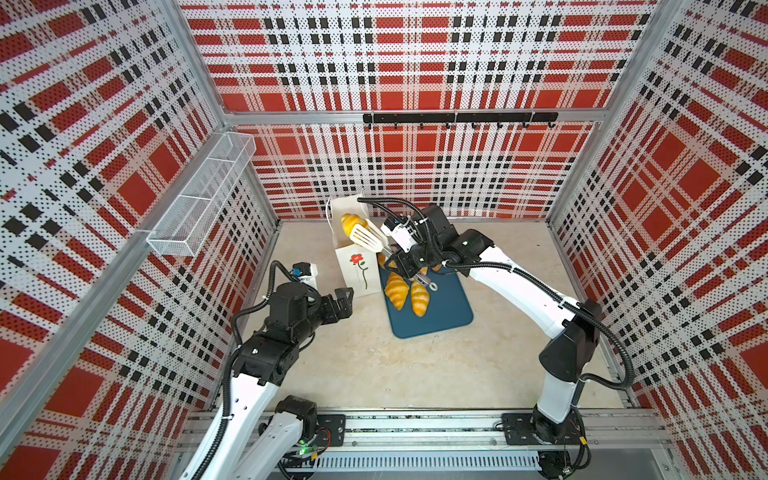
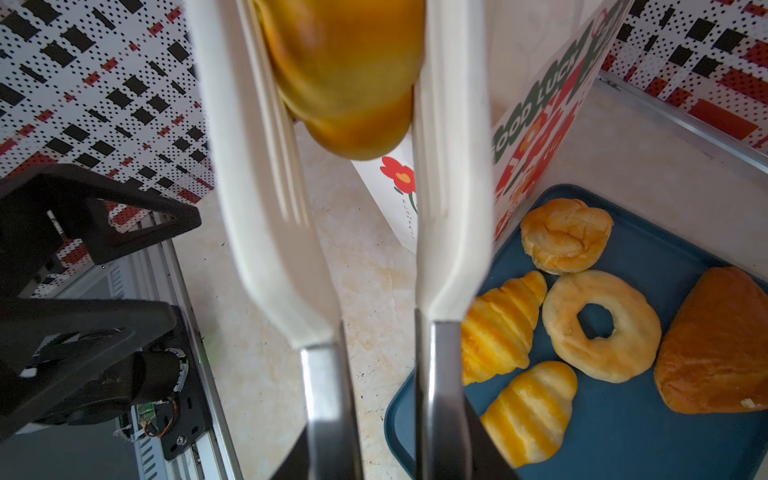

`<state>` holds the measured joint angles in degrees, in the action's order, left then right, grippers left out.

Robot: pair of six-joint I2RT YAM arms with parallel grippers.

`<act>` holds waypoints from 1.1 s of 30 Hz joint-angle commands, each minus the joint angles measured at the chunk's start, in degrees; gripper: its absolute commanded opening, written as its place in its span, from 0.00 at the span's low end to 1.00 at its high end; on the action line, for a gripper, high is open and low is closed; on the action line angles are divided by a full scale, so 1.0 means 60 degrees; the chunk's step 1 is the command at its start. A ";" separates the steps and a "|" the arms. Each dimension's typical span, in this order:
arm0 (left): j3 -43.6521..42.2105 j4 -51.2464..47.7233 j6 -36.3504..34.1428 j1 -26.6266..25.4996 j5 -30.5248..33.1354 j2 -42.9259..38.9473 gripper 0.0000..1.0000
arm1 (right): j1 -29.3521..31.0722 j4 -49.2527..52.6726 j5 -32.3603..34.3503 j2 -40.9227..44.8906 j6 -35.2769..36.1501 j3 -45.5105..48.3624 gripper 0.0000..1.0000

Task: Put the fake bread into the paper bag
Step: 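Open the tongs with the right gripper to drop the bun into the bag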

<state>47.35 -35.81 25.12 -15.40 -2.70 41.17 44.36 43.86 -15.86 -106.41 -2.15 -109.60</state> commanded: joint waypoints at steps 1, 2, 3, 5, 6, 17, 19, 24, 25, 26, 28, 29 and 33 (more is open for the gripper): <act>-0.0014 0.0051 -0.0172 0.0093 -0.0121 -0.0052 0.99 | 0.0047 -0.0587 0.0189 -0.0318 0.0094 -0.0731 0.36; -0.0013 0.0059 -0.0166 0.0099 -0.0135 -0.0035 0.99 | 0.0034 -0.0558 0.0222 -0.0445 0.0094 -0.0890 0.36; -0.0037 0.0058 -0.0164 0.0094 -0.0148 -0.0021 0.99 | 0.0044 -0.0522 0.0250 -0.0564 0.0120 -0.1032 0.36; -0.0069 0.0061 -0.0188 0.0098 -0.0163 -0.0020 0.99 | 0.0034 -0.0420 0.0383 -0.0823 0.0177 -0.1331 0.36; -0.0095 0.0065 -0.0181 0.0089 -0.0165 -0.0027 0.99 | 0.0047 -0.0369 0.0429 -0.0932 0.0197 -0.1464 0.36; -0.0235 0.0021 -0.0223 0.0091 -0.0122 -0.0182 0.99 | 0.0021 0.0213 0.1020 -0.1736 0.0432 -0.2574 0.38; -0.0238 0.0019 -0.0232 0.0091 -0.0127 -0.0167 0.99 | 0.0031 0.0311 0.1138 -0.1811 0.0491 -0.2693 0.42; -0.0246 0.0014 -0.0219 0.0094 -0.0150 -0.0158 0.99 | 0.0025 0.0535 0.1317 -0.1920 0.0602 -0.2944 0.54; -0.0260 0.0014 -0.0214 0.0091 -0.0158 -0.0152 0.99 | 0.0032 0.0555 0.1339 -0.1912 0.0622 -0.2959 0.56; -0.0260 0.0021 -0.0214 0.0098 -0.0178 -0.0153 0.99 | 0.0022 0.0562 0.1353 -0.1909 0.0622 -0.2959 0.58; -0.0272 0.0022 -0.0218 0.0092 -0.0205 -0.0160 0.99 | 0.0028 0.0579 0.1376 -0.1870 0.0648 -0.2962 0.59; -0.0275 0.0014 -0.0210 0.0089 -0.0174 -0.0166 0.99 | 0.0022 0.0586 0.1391 -0.1851 0.0659 -0.2944 0.61; -0.0275 -0.0008 -0.0205 0.0088 -0.0191 -0.0182 0.99 | 0.0032 0.0616 0.1456 -0.1659 0.0730 -0.2867 0.62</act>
<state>46.37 -35.73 24.75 -15.40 -3.62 40.69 44.34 49.71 -7.81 -117.38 0.89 -125.14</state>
